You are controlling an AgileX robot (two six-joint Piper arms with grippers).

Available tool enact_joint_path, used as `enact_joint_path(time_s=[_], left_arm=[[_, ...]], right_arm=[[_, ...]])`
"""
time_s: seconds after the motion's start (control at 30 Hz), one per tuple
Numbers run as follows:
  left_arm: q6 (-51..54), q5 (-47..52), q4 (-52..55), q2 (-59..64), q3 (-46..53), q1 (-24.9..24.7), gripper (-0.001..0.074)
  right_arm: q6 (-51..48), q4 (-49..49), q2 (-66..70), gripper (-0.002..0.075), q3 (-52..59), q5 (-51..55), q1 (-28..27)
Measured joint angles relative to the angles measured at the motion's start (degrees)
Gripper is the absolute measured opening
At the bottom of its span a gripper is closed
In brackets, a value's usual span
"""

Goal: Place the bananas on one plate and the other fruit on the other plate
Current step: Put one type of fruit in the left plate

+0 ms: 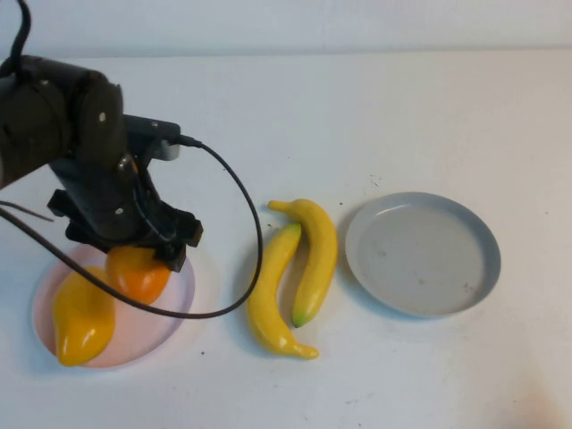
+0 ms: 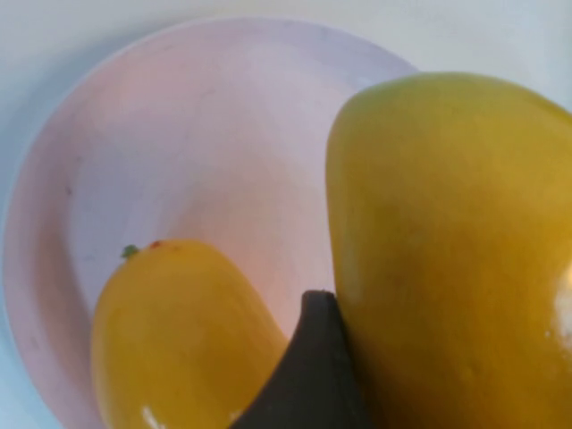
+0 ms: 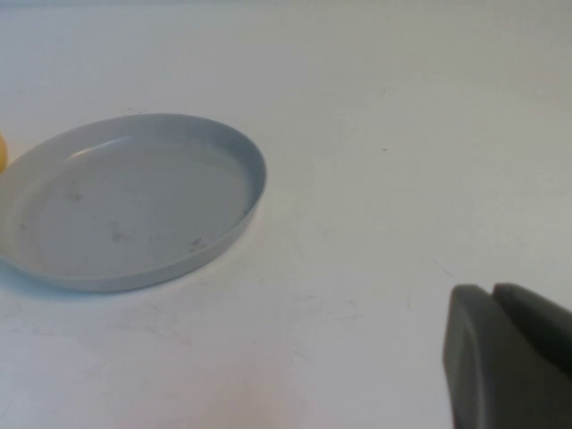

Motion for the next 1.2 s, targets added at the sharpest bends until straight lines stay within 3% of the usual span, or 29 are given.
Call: enact_joint_path(time_s=[0.53, 0.8, 1.03, 1.13, 1.2], left_arm=[[-0.14, -3.97, 0.12, 3.26, 2.36, 1.0, 0.056], [-0.14, -3.4, 0.02, 4.05, 2.36, 1.54, 0.0657], [-0.55, -2.75, 0.64, 1.51, 2.44, 1.54, 0.066], [-0.93, -5.47, 0.64, -3.84, 4.93, 1.43, 0.0598], [-1.06, -9.32, 0.51, -9.49, 8.82, 1.34, 0.0482]], right_arm=[[0.0, 0.0, 0.0, -0.0015, 0.0, 0.0, 0.0], [0.0, 0.0, 0.0, -0.0015, 0.0, 0.0, 0.0], [0.0, 0.0, 0.0, -0.0015, 0.0, 0.0, 0.0], [0.0, 0.0, 0.0, -0.0015, 0.0, 0.0, 0.0], [0.0, 0.0, 0.0, -0.0015, 0.0, 0.0, 0.0]])
